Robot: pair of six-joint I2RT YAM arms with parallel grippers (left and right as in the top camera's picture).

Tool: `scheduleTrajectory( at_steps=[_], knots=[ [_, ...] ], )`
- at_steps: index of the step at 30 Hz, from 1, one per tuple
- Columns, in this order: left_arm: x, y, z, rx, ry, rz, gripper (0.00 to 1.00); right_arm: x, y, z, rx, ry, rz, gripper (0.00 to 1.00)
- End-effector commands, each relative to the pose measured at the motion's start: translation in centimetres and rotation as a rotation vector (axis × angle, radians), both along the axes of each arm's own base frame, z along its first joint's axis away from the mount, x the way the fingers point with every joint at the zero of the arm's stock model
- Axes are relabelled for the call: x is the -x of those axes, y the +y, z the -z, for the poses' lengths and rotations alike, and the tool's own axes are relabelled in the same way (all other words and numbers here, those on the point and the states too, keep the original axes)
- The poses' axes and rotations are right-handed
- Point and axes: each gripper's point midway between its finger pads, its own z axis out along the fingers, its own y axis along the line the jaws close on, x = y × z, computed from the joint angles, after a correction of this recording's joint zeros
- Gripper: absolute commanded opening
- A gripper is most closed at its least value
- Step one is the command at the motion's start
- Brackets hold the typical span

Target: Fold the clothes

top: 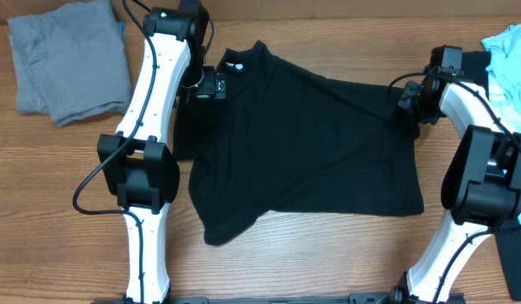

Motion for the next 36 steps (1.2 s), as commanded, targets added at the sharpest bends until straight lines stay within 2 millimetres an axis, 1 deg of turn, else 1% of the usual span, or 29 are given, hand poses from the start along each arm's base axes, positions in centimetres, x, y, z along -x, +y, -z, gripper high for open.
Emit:
scheduleTrajectory(
  at_steps=[1,4,8,13,16,20,24,26,28,29,35,36],
  knots=[
    [0.1,-0.3,-0.9,0.015,-0.020,-0.004,1.00,-0.5,-0.4,-0.4,0.036,-0.009,-0.001,0.28],
    [0.1,-0.3,-0.9,0.015,-0.019,-0.004,1.00,-0.5,-0.4,-0.5,0.036,-0.013,0.000,0.19],
    [0.0,-0.3,-0.9,0.015,-0.022,-0.004,1.00,-0.6,-0.8,-0.5,0.050,-0.015,0.006,0.04],
    [-0.1,-0.3,-0.9,0.016,-0.027,-0.004,1.00,-0.9,-1.1,-1.0,0.065,-0.024,0.012,0.04],
    [-0.3,-0.3,-0.9,0.018,-0.034,-0.004,1.00,-1.4,-1.2,-1.6,0.069,-0.040,0.014,0.04],
    [-0.6,-0.4,-0.9,0.020,-0.045,-0.004,1.00,-3.1,-1.7,-3.5,0.085,-0.096,0.025,0.04],
    [-1.0,-0.5,-0.9,0.023,-0.064,-0.004,1.00,-4.9,-2.0,-5.9,0.097,-0.164,0.027,0.07],
    [-1.3,-0.5,-0.9,0.025,-0.074,-0.004,1.00,-5.5,-2.2,-6.5,0.102,-0.192,0.028,0.08],
    [-1.4,-0.6,-1.0,0.027,-0.080,-0.004,1.00,-5.9,-2.2,-6.8,0.106,-0.213,0.028,0.14],
    [-1.5,-0.6,-1.0,0.027,-0.084,-0.004,1.00,-6.1,-2.3,-6.9,0.108,-0.222,0.029,0.14],
    [-2.6,-0.8,-1.1,0.036,-0.129,-0.004,1.00,-7.4,-2.5,-7.7,0.109,-0.283,0.048,0.12],
    [-3.1,-0.9,-1.2,0.040,-0.147,-0.004,1.00,-7.6,-2.5,-7.7,0.105,-0.297,0.058,0.08]
  ],
)
